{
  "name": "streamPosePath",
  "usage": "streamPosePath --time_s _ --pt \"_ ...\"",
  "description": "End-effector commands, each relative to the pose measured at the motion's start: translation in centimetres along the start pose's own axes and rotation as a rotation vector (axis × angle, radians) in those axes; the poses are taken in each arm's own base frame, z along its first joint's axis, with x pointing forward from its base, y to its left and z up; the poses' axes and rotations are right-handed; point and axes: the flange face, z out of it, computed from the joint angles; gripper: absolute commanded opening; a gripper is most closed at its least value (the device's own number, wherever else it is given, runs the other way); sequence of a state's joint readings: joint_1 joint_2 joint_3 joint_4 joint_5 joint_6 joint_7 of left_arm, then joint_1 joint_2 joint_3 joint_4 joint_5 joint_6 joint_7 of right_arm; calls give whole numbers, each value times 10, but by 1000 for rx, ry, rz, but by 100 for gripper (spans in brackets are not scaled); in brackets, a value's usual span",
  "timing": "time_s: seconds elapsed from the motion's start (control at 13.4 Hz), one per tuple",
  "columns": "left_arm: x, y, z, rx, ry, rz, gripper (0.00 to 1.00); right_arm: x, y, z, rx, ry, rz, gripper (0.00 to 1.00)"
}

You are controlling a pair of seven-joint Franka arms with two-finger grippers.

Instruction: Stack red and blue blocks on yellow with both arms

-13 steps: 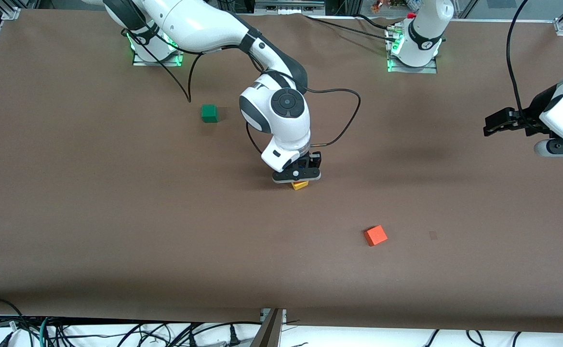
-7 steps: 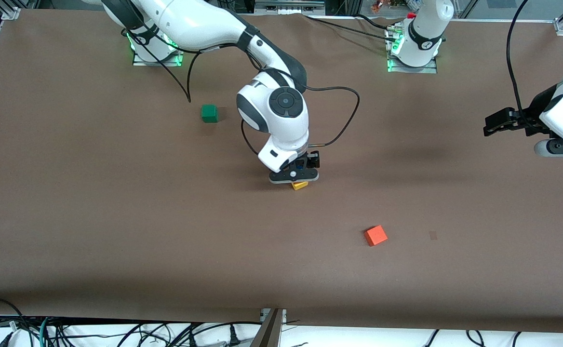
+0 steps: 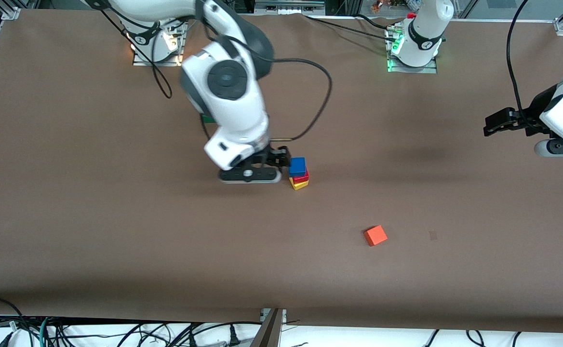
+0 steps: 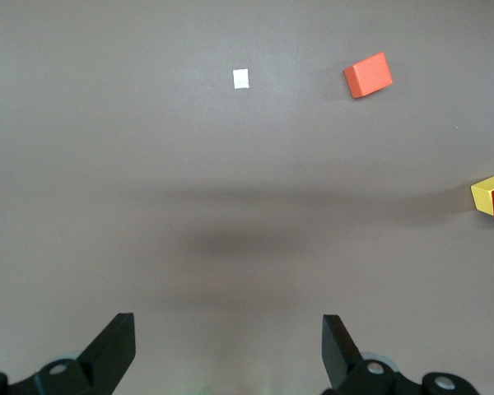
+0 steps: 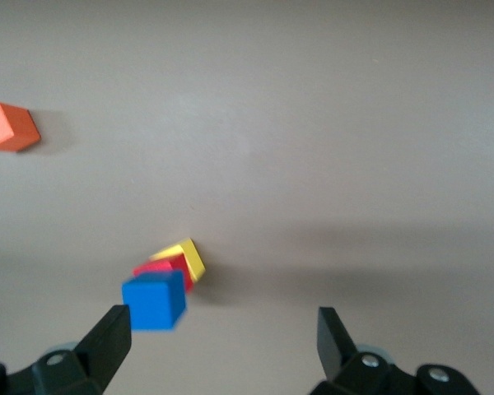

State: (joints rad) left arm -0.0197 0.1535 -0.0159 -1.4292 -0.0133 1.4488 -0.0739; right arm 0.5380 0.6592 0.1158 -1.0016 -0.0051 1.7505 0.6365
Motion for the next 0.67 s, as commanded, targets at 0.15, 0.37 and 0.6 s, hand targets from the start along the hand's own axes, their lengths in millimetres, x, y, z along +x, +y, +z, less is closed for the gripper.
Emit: streamPosePath --time_s 0.15,0.37,0.6 --pt "3 0 -6 -25 7 11 100 -11 79 -68 -72 -130 32 100" --pt "3 1 -6 -25 7 11 100 -29 132 -92 -104 -140 -8 100" --pt "3 0 -6 -25 7 10 100 -44 169 -109 -100 -139 7 100"
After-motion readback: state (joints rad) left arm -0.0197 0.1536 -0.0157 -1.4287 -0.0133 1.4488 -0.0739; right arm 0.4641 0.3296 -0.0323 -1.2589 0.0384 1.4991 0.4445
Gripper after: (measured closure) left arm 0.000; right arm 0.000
